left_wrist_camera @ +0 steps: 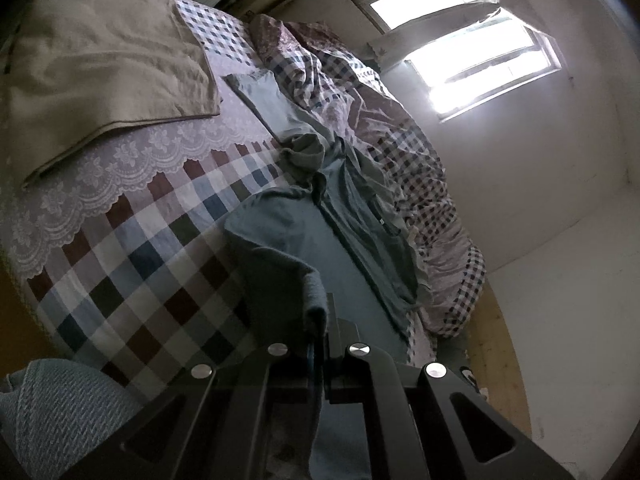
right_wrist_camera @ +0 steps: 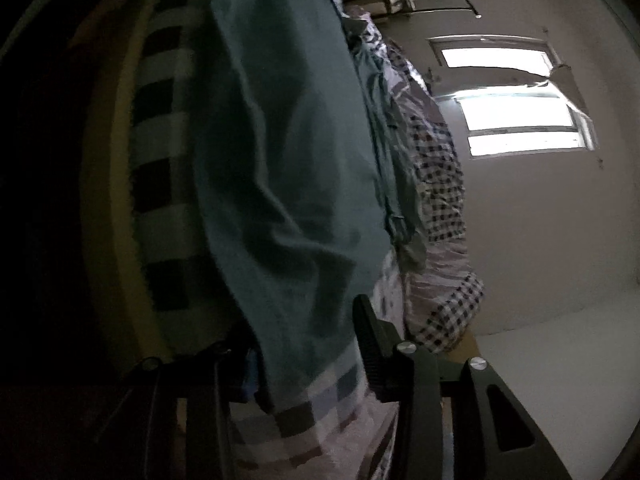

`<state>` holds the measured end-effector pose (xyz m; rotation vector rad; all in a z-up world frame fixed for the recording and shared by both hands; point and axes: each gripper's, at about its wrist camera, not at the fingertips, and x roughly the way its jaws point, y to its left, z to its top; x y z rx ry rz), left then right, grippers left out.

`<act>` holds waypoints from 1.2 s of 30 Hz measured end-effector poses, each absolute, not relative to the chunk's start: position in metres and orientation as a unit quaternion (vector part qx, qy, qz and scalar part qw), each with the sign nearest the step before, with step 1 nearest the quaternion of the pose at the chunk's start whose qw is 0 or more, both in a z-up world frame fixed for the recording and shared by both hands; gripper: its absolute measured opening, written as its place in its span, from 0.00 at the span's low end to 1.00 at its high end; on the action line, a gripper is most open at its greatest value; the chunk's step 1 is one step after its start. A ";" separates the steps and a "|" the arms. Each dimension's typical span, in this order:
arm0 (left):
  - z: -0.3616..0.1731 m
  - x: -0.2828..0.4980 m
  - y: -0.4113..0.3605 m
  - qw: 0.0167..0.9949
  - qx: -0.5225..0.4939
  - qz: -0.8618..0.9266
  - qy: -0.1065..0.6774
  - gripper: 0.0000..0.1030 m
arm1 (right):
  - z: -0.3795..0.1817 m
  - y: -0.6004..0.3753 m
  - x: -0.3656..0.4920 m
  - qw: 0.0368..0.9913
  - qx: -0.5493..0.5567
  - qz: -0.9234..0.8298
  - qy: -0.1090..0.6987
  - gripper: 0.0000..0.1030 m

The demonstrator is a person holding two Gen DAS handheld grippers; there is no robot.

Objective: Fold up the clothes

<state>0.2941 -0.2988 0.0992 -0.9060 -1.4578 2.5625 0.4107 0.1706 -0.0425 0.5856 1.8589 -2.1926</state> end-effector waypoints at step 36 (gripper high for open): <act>0.267 0.348 -0.320 0.178 -0.136 0.868 -0.444 0.00 | 0.287 0.218 0.403 -0.060 0.119 -0.895 0.426 0.00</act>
